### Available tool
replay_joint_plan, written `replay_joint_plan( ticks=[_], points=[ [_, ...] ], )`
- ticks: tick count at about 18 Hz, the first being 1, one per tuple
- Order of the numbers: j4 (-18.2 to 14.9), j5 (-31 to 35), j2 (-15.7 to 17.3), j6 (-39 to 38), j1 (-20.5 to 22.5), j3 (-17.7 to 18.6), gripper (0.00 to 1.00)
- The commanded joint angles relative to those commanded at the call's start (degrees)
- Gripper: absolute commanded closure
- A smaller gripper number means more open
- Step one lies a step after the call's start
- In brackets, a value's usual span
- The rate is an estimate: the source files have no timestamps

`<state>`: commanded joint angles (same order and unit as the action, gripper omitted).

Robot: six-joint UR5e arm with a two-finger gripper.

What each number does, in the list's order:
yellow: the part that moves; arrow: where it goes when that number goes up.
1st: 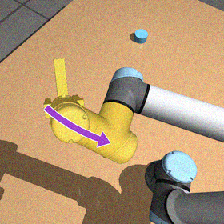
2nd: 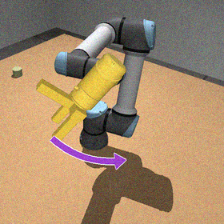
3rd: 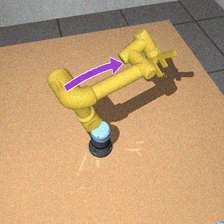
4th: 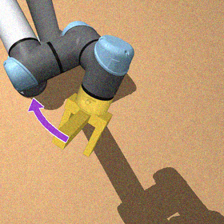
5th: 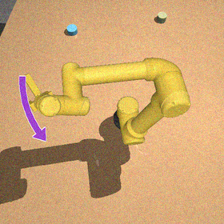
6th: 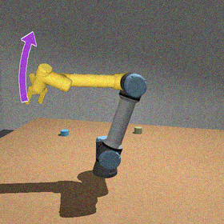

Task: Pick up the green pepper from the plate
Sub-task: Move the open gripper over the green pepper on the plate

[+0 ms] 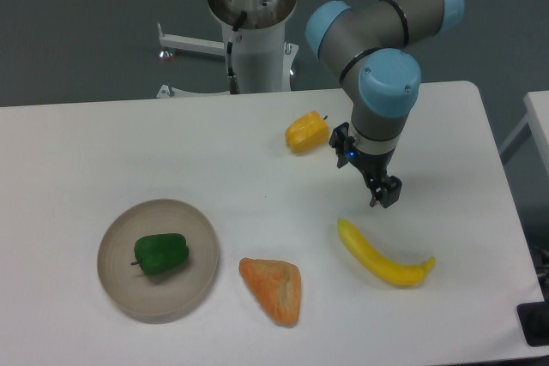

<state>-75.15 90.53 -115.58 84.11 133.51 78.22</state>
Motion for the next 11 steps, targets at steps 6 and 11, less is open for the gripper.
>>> replay_joint_plan(
  ticks=[6,11],
  points=[
    [0.26,-3.23,0.44,-1.23,-2.01,0.70,0.00],
    [1.22,-5.36,2.02,-9.90,-7.54,2.28,0.00]
  ],
)
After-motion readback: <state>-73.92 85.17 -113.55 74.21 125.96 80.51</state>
